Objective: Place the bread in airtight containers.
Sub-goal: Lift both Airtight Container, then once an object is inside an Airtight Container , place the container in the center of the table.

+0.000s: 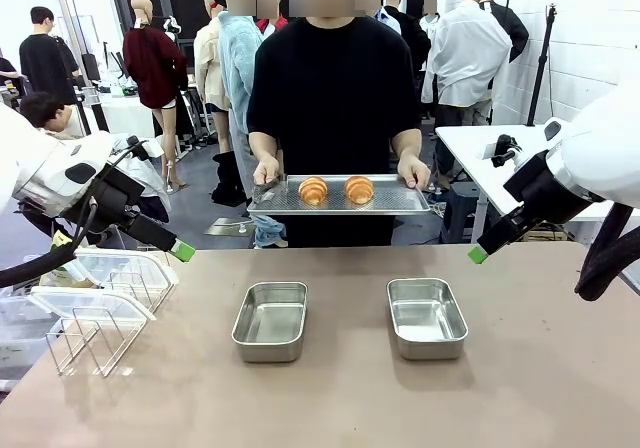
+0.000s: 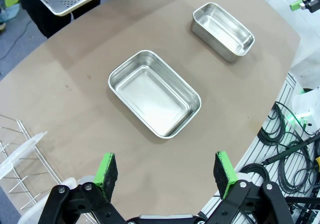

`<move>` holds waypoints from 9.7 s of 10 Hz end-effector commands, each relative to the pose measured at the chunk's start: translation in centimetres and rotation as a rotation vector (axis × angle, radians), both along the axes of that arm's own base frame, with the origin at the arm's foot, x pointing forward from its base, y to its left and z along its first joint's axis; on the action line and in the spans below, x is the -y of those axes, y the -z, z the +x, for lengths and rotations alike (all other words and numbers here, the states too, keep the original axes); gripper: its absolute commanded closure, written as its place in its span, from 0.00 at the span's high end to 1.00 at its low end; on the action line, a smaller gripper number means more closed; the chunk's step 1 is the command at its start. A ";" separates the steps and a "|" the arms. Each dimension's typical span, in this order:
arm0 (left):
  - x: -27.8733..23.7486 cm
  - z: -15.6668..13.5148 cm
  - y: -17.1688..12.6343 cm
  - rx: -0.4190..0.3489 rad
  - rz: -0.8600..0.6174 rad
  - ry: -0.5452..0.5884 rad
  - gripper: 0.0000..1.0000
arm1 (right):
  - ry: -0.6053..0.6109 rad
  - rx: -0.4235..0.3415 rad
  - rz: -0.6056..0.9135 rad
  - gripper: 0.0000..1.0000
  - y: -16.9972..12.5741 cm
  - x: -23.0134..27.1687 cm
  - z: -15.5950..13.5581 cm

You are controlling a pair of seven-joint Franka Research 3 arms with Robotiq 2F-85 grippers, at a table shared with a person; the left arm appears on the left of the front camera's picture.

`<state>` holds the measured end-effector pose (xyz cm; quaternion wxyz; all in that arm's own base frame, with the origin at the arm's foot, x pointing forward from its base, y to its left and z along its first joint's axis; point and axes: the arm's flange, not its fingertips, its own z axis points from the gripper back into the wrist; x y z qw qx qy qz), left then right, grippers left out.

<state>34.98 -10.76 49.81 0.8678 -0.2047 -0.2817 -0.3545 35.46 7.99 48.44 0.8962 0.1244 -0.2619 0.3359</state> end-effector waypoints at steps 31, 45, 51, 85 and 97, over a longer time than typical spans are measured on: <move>13.4 14.7 12.4 -0.434 0.293 -0.802 1.00 | 0.810 -0.279 -0.198 1.00 13.4 -8.2 11.5; 13.2 12.2 16.8 -0.383 0.334 -0.670 1.00 | 0.820 -0.362 -0.208 1.00 17.4 -8.1 13.3; 14.4 13.3 18.0 -0.411 0.366 -0.667 1.00 | 0.811 -0.386 -0.206 1.00 17.5 -7.9 13.0; 13.2 7.0 -0.3 -0.375 0.296 -0.709 0.00 | 0.671 -0.253 -0.045 0.00 -0.2 -6.1 5.3; 13.2 7.0 -0.3 -0.375 0.296 -0.709 0.00 | 0.671 -0.253 -0.045 0.00 -0.2 -6.1 5.3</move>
